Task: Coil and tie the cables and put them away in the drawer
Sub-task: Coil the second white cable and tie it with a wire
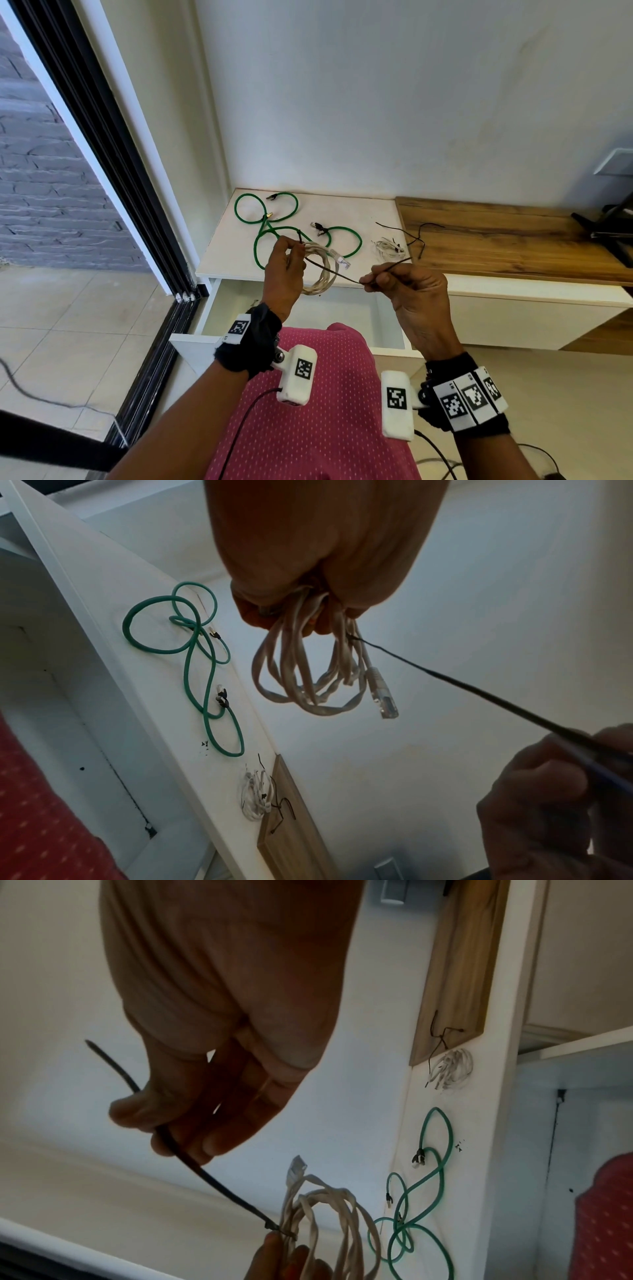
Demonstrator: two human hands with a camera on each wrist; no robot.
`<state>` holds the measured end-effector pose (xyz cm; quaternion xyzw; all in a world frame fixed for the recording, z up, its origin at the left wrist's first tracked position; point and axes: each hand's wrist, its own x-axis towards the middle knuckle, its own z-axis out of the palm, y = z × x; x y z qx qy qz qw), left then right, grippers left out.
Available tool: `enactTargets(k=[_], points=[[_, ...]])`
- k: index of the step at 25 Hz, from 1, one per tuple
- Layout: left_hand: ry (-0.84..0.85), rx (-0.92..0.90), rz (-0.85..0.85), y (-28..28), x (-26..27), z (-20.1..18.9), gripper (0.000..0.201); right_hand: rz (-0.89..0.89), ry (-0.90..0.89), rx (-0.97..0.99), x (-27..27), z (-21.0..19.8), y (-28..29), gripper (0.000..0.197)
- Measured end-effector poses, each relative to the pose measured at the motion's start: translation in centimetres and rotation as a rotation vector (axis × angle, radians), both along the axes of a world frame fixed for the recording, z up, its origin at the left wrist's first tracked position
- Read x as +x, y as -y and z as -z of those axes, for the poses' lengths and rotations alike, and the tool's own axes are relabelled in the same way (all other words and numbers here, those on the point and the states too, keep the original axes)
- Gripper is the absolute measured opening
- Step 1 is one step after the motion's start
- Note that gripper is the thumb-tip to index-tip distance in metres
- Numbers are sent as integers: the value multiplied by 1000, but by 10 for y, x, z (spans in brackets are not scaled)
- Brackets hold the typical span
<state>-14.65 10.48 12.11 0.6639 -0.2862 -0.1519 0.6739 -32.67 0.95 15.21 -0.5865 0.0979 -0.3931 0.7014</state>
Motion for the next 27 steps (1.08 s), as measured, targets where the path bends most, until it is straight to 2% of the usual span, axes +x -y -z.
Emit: enactTargets(k=[2, 5, 12, 16, 18, 21, 27], points=[[-17, 26, 18, 1, -1, 1, 12, 18, 41, 53, 1, -4, -1, 17], [-58, 81, 72, 1, -5, 4, 13, 29, 53, 158, 5, -13, -3, 16], [-114, 231, 254, -2, -14, 6, 15, 195, 3, 535, 20, -32, 3, 4], [-194, 242, 284, -4, -16, 3, 16, 209, 5, 599, 21, -32, 4, 4], [-219, 252, 276, -4, -16, 1, 15, 193, -2, 575, 20, -30, 4, 5], [-233, 240, 242, -2, -17, -1, 15, 95, -74, 413, 12, -28, 5, 9], [-266, 63, 144, -2, -11, -8, 15, -330, -230, -34, -5, -11, 3, 22]])
